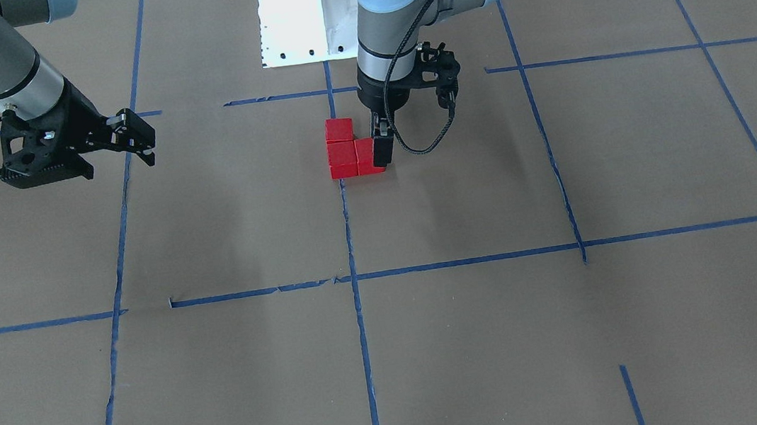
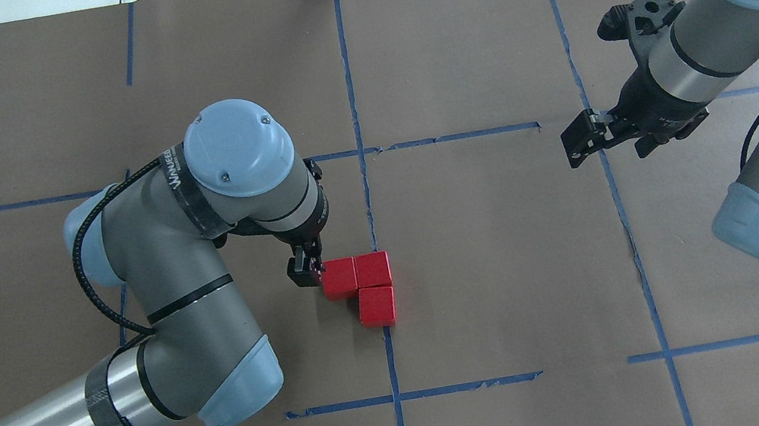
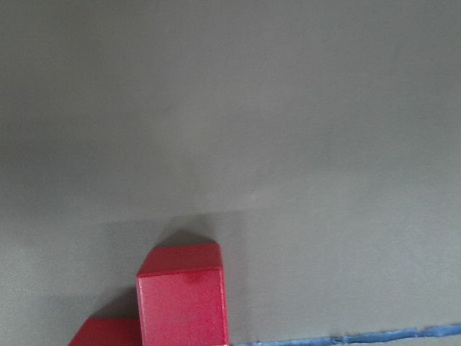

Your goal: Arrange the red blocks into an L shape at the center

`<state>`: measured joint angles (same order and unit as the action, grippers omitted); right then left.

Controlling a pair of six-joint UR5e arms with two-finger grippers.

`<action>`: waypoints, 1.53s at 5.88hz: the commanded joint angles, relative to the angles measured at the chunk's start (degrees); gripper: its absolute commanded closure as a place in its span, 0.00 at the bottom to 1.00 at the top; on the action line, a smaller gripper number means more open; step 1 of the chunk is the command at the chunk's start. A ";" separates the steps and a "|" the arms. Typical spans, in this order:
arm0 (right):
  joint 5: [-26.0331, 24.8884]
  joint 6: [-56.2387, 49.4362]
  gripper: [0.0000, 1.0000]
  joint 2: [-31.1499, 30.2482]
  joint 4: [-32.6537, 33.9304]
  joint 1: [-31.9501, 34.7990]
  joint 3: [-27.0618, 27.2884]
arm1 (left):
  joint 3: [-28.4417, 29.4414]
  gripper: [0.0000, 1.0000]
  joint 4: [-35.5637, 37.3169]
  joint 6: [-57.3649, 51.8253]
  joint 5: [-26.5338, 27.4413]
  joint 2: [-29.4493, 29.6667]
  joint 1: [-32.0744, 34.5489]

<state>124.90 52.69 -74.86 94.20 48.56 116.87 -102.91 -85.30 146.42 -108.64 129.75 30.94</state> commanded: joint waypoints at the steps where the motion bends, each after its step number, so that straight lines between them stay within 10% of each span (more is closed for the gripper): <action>1: 0.08 -0.57 0.00 -0.81 0.02 3.18 -0.15 | -9.46 0.00 0.58 -20.45 -0.69 -8.42 1.75; 5: 1.40 -16.22 0.00 -4.58 0.72 14.25 -3.91 | -11.08 0.00 -0.13 -57.21 -1.30 -19.78 9.55; 9: 10.28 -38.23 0.00 -10.54 0.72 28.75 -11.22 | -9.87 0.00 0.40 -110.69 -15.87 -32.68 34.91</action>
<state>133.86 19.91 -83.26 94.94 73.77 106.56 -113.92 -84.97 49.85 -121.66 100.86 58.82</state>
